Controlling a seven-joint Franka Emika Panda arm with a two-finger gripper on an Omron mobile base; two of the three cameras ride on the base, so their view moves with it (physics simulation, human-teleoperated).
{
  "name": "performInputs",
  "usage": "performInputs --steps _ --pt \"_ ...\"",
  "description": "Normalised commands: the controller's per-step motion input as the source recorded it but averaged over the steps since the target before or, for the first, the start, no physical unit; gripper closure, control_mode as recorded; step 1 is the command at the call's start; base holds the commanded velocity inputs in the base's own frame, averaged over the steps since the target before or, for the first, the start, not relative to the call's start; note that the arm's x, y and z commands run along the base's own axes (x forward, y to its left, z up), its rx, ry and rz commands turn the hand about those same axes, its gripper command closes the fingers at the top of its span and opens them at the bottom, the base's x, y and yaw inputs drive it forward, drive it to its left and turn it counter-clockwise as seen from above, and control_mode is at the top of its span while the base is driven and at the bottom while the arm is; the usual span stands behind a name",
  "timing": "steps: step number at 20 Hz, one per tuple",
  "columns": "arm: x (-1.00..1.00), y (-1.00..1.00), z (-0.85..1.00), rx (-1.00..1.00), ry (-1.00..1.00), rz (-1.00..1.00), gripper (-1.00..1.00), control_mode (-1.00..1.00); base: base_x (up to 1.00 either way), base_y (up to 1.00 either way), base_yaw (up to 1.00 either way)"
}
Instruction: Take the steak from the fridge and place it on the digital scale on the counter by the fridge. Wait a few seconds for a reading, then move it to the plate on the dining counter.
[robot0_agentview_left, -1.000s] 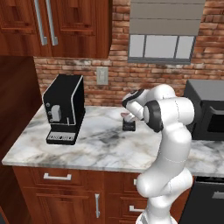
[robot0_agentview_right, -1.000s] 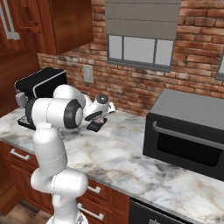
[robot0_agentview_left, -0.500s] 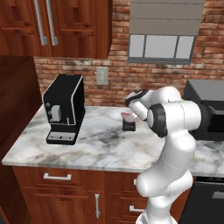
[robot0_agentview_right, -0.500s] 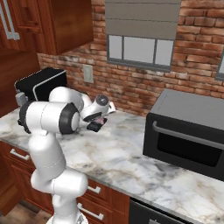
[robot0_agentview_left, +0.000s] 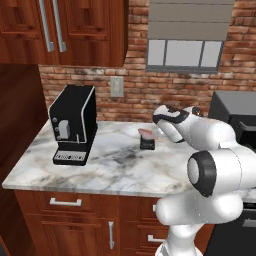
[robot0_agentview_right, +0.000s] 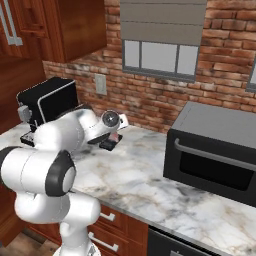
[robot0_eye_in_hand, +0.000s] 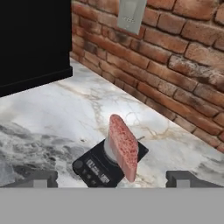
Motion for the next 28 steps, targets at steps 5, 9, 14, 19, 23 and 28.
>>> performInputs --steps 5,9,14,19,23,28 --pt "-0.38 0.05 0.82 0.01 0.11 0.00 -1.00 -1.00 0.00 0.00 0.00" --pt "-0.18 0.02 0.87 0.00 0.29 -0.03 -1.00 -1.00 0.00 0.00 0.00" --pt "-0.14 0.00 0.53 0.00 0.33 -0.03 -1.00 -1.00 0.00 0.00 0.00" --pt "-0.17 0.00 0.03 0.00 0.09 0.00 -1.00 -1.00 0.00 0.00 0.00" --pt "-0.26 0.03 -0.08 0.00 0.00 0.00 -1.00 -1.00 0.00 0.00 0.00" --pt "-0.32 0.12 -0.19 -0.01 0.00 0.00 -1.00 -1.00 0.00 0.00 0.00"
